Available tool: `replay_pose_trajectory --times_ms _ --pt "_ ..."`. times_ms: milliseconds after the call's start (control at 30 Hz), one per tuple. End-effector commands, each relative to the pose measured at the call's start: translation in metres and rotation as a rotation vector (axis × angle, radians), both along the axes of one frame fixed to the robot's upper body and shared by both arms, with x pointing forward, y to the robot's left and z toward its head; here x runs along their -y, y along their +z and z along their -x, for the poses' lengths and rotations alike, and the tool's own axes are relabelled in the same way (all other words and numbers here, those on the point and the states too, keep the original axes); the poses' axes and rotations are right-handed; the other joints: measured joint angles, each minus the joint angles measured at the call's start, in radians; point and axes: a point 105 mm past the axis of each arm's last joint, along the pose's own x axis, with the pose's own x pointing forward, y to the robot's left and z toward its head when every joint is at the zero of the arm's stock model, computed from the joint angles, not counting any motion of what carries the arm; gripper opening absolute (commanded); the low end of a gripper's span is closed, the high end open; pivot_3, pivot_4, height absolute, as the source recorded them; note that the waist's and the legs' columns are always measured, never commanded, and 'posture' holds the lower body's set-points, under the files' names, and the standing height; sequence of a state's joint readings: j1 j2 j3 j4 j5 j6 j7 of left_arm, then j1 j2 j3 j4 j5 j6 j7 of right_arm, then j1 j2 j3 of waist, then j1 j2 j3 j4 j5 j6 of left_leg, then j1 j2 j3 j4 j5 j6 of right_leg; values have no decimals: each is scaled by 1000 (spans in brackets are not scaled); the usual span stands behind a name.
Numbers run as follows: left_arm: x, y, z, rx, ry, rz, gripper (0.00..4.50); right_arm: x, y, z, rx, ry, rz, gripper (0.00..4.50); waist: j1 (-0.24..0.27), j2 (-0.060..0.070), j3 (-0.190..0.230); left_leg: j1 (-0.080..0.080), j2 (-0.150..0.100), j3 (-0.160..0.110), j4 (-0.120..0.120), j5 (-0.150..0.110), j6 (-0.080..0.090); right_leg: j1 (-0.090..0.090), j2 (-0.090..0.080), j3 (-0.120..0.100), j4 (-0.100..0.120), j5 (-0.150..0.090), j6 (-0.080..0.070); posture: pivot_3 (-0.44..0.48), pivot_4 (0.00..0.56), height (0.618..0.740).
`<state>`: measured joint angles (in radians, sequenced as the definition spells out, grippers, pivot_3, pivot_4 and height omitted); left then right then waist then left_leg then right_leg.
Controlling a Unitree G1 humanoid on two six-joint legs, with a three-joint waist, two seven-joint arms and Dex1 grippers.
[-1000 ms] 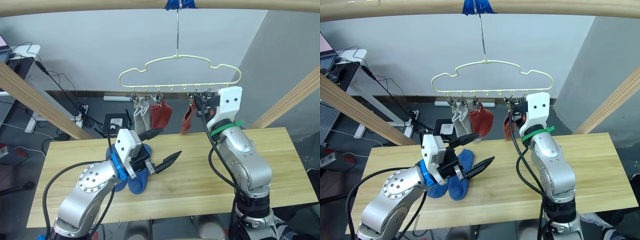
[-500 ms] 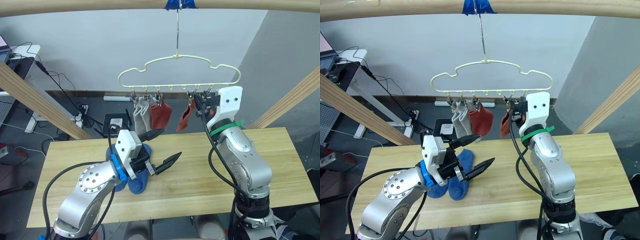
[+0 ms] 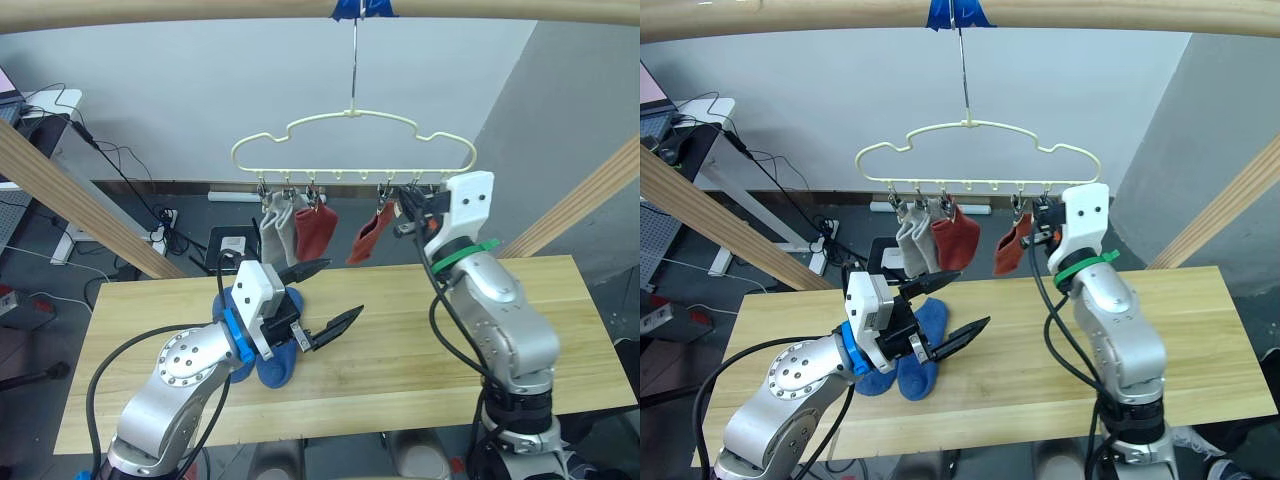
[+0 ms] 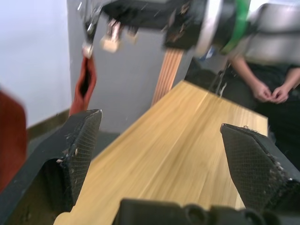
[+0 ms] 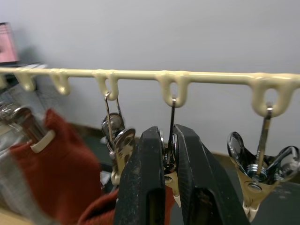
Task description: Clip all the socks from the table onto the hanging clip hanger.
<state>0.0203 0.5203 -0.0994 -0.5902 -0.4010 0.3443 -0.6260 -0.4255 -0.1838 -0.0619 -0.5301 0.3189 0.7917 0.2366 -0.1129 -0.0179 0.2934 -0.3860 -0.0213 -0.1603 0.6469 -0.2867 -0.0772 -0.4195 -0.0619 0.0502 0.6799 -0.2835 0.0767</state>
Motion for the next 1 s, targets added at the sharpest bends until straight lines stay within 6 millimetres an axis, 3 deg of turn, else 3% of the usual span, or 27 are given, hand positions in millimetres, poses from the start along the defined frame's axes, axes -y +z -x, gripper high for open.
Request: replay_pose_trajectory --times_ms 33,200,333,633,933,1000 --pt "-22 -22 -9 -41 92 -121 4500 4 14 8 -18 154 -39 37 -2 1 0 0 0 0 0 0 0 0 0 0 0 0 0 -150 305 740" --pt "-60 -70 -22 -119 204 -383 4500 16 19 7 -96 272 -45 37 -1 1 1 0 0 0 0 0 0 0 1 0 0 0 0 -140 312 740" --pt "-72 -87 -38 -134 269 -471 4500 19 23 3 -103 301 -23 37 0 1 1 -1 0 0 0 0 0 0 0 0 0 0 0 -137 314 740" --pt "-53 -108 -60 -168 236 -468 4500 21 24 -2 -103 301 -6 37 1 1 2 -4 -1 -1 0 0 0 -1 -1 -2 -1 0 0 -153 312 740" --pt "-50 -136 -69 -273 236 -517 4500 23 22 0 -98 273 -3 37 -1 2 1 -4 -1 -1 2 0 0 -1 -1 -2 0 0 0 -184 298 740" --pt "-46 -136 -70 -267 225 -516 4102 22 21 1 -97 268 -3 37 0 2 1 -4 -1 -2 3 0 0 -1 -2 -3 0 0 0 -190 293 740"
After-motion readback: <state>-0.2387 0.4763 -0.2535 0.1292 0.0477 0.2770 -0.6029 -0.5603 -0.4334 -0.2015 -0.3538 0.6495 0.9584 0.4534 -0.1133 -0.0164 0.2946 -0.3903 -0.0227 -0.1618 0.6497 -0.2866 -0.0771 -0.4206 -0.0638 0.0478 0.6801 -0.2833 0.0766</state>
